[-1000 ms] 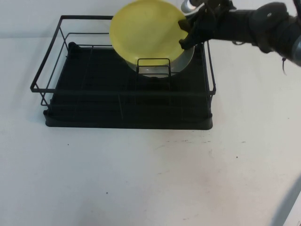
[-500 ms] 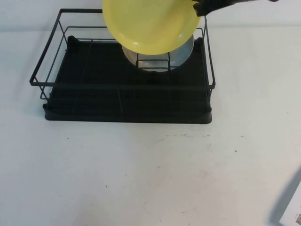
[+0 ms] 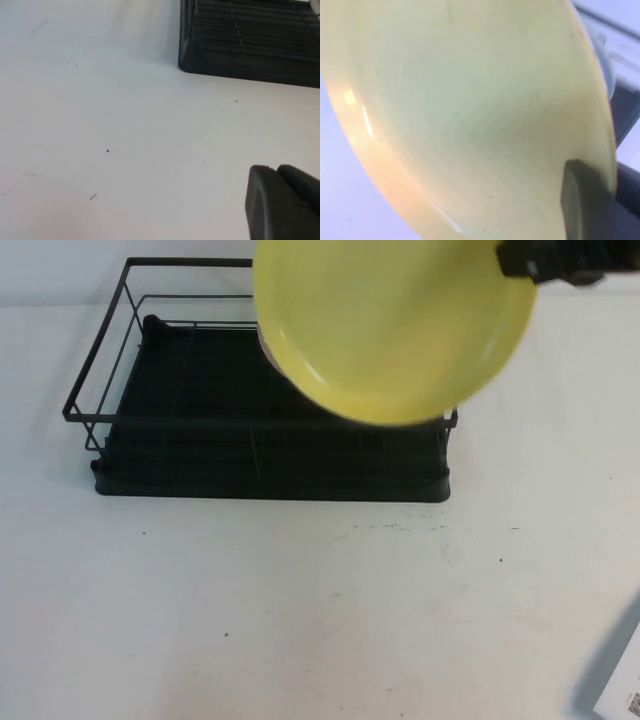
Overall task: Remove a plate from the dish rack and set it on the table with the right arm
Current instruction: Place the plate from the table
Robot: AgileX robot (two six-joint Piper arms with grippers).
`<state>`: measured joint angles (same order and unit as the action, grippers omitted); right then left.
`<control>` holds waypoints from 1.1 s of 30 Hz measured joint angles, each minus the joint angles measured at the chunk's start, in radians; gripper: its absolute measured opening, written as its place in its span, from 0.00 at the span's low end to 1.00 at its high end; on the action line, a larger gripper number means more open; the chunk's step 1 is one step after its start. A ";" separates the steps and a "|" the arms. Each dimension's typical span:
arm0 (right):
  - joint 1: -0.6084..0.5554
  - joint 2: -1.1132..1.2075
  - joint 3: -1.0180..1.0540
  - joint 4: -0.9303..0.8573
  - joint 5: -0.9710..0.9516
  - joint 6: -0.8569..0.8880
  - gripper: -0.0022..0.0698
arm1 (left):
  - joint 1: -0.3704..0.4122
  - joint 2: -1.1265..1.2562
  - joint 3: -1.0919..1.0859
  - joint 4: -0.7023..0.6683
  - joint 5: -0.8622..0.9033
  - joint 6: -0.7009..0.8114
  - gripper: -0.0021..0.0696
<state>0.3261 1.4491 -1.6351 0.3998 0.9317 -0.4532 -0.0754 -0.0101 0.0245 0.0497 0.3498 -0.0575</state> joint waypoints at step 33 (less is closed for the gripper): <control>0.173 0.137 0.609 0.155 -0.237 0.441 0.05 | 0.000 0.000 0.000 0.000 0.000 0.000 0.02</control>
<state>0.4988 1.5862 -1.0258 0.5553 0.6950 -0.0126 -0.0754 -0.0101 0.0245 0.0497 0.3498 -0.0575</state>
